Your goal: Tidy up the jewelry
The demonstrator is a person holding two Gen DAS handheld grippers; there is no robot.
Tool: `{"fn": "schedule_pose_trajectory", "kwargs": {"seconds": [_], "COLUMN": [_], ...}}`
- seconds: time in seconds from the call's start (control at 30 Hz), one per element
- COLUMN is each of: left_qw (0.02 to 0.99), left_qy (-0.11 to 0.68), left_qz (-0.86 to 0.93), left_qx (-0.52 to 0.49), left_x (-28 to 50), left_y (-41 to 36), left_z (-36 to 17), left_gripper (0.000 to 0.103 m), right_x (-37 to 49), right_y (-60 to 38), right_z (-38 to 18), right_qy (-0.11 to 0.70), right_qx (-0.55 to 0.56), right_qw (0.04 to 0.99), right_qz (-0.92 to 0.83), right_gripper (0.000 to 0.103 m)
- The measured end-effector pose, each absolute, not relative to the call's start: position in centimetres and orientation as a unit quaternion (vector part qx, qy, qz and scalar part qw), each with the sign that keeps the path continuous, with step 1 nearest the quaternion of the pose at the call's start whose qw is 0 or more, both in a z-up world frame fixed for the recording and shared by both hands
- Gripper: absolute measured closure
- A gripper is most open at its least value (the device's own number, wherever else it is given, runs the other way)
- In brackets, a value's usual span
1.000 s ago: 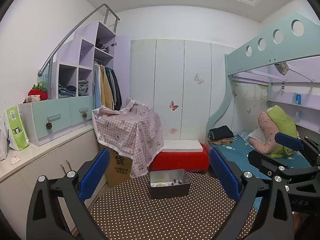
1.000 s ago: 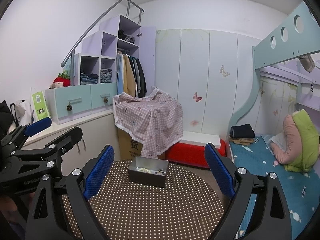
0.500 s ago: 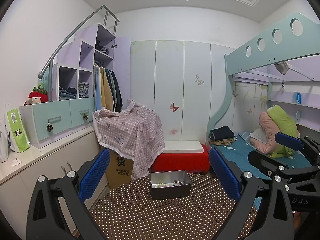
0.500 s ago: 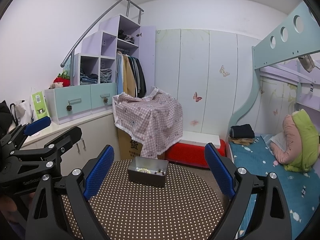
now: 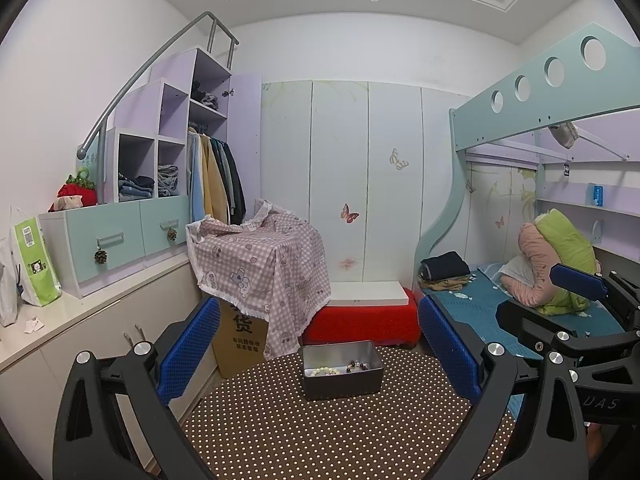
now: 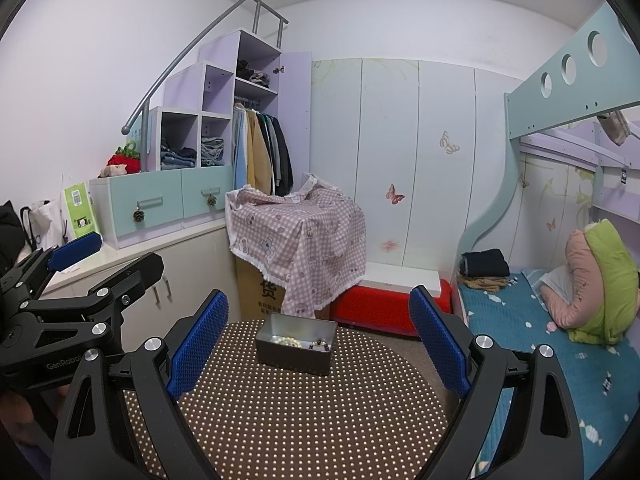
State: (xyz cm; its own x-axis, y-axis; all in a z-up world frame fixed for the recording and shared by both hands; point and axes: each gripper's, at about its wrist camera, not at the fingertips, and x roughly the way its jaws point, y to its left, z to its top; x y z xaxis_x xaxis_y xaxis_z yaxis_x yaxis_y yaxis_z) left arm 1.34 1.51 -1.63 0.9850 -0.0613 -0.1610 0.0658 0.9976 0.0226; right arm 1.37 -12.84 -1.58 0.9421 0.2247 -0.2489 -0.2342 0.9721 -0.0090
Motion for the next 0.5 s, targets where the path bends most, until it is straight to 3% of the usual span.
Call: {"fn": "schedule_pose_trajectory", "kwargs": {"seconds": [0.5], "left_qw": [0.997], "left_qy": [0.063], "left_qz": [-0.025], "left_qx": [0.033], "left_x": [1.34], "left_y": [1.57], "left_z": [-1.11], "left_gripper": [0.007], "right_x": [1.47], "right_y": [-12.68], "right_z": [-1.21], "right_qy": [0.125], "right_qx": [-0.019], "right_qw": [0.985], "right_qz": [0.115], "right_gripper": [0.014]}}
